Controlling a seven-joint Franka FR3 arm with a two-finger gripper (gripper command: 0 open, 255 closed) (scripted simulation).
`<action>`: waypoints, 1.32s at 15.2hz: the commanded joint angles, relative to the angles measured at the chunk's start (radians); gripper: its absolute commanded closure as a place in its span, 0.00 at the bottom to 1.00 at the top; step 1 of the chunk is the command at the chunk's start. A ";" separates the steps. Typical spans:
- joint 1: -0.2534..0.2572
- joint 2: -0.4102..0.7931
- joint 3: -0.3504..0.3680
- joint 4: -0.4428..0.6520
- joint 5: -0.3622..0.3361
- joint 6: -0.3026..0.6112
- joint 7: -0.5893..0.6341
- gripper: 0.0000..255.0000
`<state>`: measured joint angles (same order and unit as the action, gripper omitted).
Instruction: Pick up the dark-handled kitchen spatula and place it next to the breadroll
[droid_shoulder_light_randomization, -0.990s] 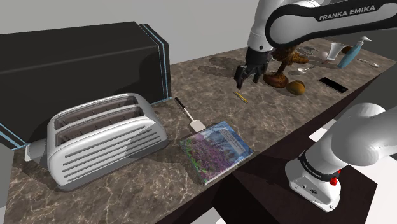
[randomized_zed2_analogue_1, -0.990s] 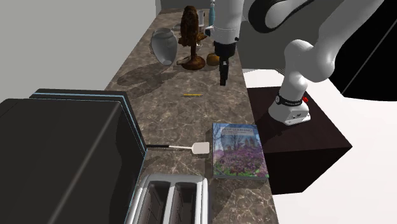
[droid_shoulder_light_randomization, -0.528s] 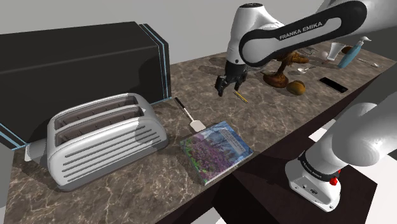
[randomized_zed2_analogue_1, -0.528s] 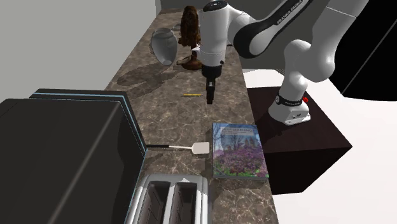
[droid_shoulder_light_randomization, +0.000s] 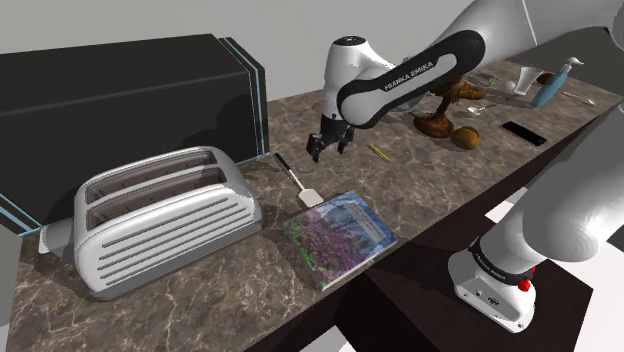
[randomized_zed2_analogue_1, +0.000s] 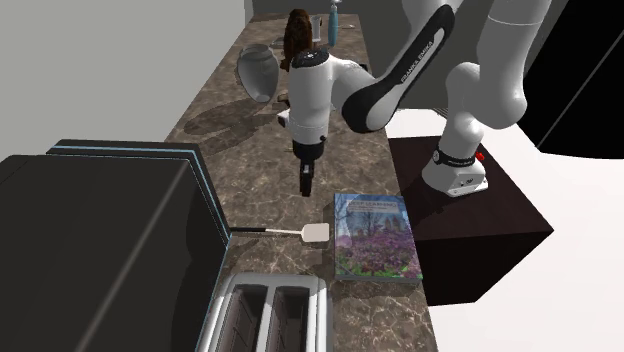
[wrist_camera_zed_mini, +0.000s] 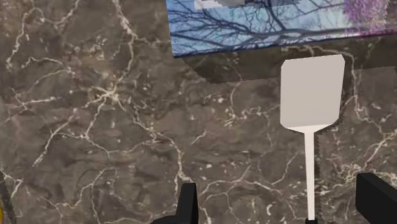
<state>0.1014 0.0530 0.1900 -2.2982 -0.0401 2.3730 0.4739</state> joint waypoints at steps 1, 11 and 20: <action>0.006 0.084 0.002 0.056 -0.028 0.034 0.026 0.00; 0.077 0.407 -0.022 0.317 -0.132 0.115 0.133 0.00; 0.087 0.479 -0.037 0.328 -0.152 0.175 0.146 0.00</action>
<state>0.1879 0.5305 0.1536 -1.9709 -0.1915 2.5472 0.6198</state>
